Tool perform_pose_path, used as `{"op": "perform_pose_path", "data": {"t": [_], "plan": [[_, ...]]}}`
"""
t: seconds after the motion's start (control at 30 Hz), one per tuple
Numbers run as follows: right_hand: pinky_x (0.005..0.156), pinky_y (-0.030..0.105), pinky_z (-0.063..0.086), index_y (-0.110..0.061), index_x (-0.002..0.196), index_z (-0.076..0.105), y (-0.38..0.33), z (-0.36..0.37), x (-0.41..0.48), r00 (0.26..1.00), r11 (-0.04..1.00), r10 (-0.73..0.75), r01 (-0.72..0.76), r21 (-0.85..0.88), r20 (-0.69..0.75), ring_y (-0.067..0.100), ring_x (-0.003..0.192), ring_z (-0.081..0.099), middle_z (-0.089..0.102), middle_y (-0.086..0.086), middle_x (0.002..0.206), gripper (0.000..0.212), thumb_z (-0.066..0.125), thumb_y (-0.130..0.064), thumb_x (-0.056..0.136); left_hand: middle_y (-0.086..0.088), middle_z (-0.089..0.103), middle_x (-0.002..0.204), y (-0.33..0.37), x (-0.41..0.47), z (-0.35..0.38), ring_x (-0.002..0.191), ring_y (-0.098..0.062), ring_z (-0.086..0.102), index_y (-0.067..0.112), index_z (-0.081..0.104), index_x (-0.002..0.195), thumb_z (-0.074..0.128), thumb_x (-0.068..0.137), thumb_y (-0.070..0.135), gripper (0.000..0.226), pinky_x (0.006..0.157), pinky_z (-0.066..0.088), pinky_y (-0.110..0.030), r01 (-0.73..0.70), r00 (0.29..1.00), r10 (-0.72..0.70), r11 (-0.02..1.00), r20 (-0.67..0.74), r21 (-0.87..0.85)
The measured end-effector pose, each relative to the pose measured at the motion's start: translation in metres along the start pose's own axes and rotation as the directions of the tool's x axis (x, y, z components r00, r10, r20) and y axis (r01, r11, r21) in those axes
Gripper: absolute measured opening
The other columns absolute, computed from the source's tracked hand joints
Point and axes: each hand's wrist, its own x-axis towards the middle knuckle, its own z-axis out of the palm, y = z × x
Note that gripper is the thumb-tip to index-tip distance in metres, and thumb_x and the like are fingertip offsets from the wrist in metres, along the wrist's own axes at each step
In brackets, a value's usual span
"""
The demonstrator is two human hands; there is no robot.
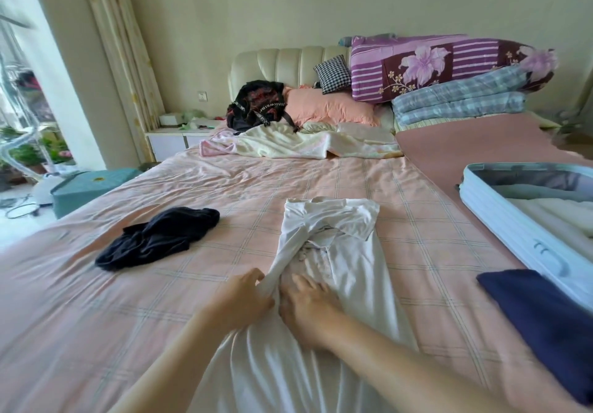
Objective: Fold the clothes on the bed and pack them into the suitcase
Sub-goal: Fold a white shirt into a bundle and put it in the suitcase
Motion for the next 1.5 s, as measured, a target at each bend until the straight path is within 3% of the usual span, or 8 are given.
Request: {"op": "perform_pose_path", "data": {"t": [0.33, 0.5, 0.63, 0.73, 0.83, 0.97, 1.17, 1.5], "plan": [[0.12, 0.057, -0.01, -0.054, 0.153, 0.0, -0.043, 0.008, -0.076, 0.978, 0.995, 0.006, 0.014, -0.095, 0.208, 0.029, 0.154, -0.011, -0.01, 0.006, 0.168, 0.075, 0.038, -0.07, 0.09, 0.004, 0.053, 0.102, -0.018, -0.096, -0.025, 0.089, -0.017, 0.053, 0.02, 0.056, 0.113, 0.058, 0.085, 0.03, 0.03, 0.065, 0.04, -0.027, 0.085, 0.989, -0.106, 0.979, 0.107, 0.186], [0.117, 0.038, 0.029, -0.037, 0.14, 0.054, -0.044, -0.014, -0.099, 1.0, 0.963, 0.026, -0.022, 0.267, -0.013, 0.023, 0.139, 0.041, 0.048, 0.004, 0.149, 0.046, 0.051, -0.042, 0.094, -0.001, 0.059, 0.114, -0.007, -0.124, -0.025, 0.094, -0.019, 0.057, 0.027, 0.057, 0.105, 0.058, 0.09, 0.037, 0.018, 0.078, 0.048, -0.033, 0.042, 0.999, -0.041, 0.998, 0.012, -0.056], [0.071, 0.039, 0.056, -0.017, 0.087, 0.069, -0.04, -0.028, -0.12, 0.963, 0.578, 0.268, -0.147, 0.802, -0.017, 0.024, 0.081, 0.069, 0.072, 0.006, 0.092, 0.028, 0.047, -0.028, 0.1, -0.001, 0.066, 0.113, 0.031, -0.156, -0.019, 0.092, -0.018, 0.066, 0.026, 0.055, 0.125, 0.064, 0.091, 0.038, 0.037, 0.076, 0.053, -0.031, -0.057, 0.974, 0.099, 0.977, 0.203, -0.205], [0.053, 0.027, 0.043, -0.014, 0.081, 0.057, -0.039, -0.029, -0.136, 0.92, 0.313, 0.341, -0.303, 0.9, 0.191, 0.022, 0.056, 0.058, 0.057, 0.009, 0.072, 0.032, 0.043, -0.034, 0.102, -0.008, 0.075, 0.104, 0.048, -0.184, -0.013, 0.081, -0.026, 0.074, 0.015, 0.043, 0.134, 0.059, 0.096, 0.023, 0.042, 0.072, 0.058, -0.033, 0.028, 0.77, 0.191, 0.943, 0.608, -0.333], [0.074, 0.028, 0.047, -0.014, 0.096, 0.061, -0.031, -0.015, -0.143, 0.897, 0.593, 0.43, -0.362, 0.719, 0.097, 0.022, 0.084, 0.061, 0.063, 0.006, 0.093, 0.01, 0.056, -0.021, 0.091, -0.003, 0.076, 0.103, 0.042, -0.19, -0.011, 0.085, -0.024, 0.074, 0.014, 0.06, 0.123, 0.06, 0.096, 0.026, 0.029, 0.074, 0.055, -0.03, -0.062, 0.72, 0.245, 0.955, 0.649, -0.291], [0.101, 0.029, 0.039, -0.015, 0.148, 0.039, -0.029, -0.009, -0.155, 0.894, 0.699, 0.446, -0.33, 0.634, -0.026, 0.027, 0.129, 0.051, 0.052, 0.008, 0.143, 0.056, 0.051, -0.018, 0.094, 0.013, 0.07, 0.09, 0.021, -0.174, 0.004, 0.085, -0.009, 0.066, 0.033, 0.069, 0.09, 0.068, 0.087, 0.031, 0.004, 0.082, 0.054, -0.032, -0.335, 0.933, 0.347, 0.934, 0.095, -0.125], [0.1, 0.032, 0.043, -0.022, 0.155, 0.02, -0.021, 0.0, -0.18, 0.967, 0.897, 0.24, -0.188, 0.4, -0.084, 0.03, 0.127, 0.051, 0.046, 0.01, 0.144, 0.078, 0.061, -0.019, 0.089, 0.017, 0.048, 0.112, 0.009, -0.188, 0.028, 0.107, -0.001, 0.043, 0.036, 0.06, 0.112, 0.083, 0.065, 0.054, 0.056, 0.089, 0.042, -0.023, -0.519, 0.839, 0.471, 0.843, 0.273, 0.143], [0.058, 0.007, 0.039, -0.022, 0.107, 0.063, -0.013, 0.006, -0.204, 0.996, 0.867, 0.027, 0.02, 0.498, -0.087, 0.002, 0.072, 0.052, 0.057, 0.002, 0.111, 0.027, 0.056, -0.003, 0.09, 0.021, 0.055, 0.086, -0.005, -0.206, 0.021, 0.082, -0.002, 0.055, 0.031, 0.068, 0.092, 0.062, 0.081, 0.021, 0.016, 0.067, 0.04, -0.015, -0.472, 0.867, 0.413, 0.86, 0.279, 0.194]]}}
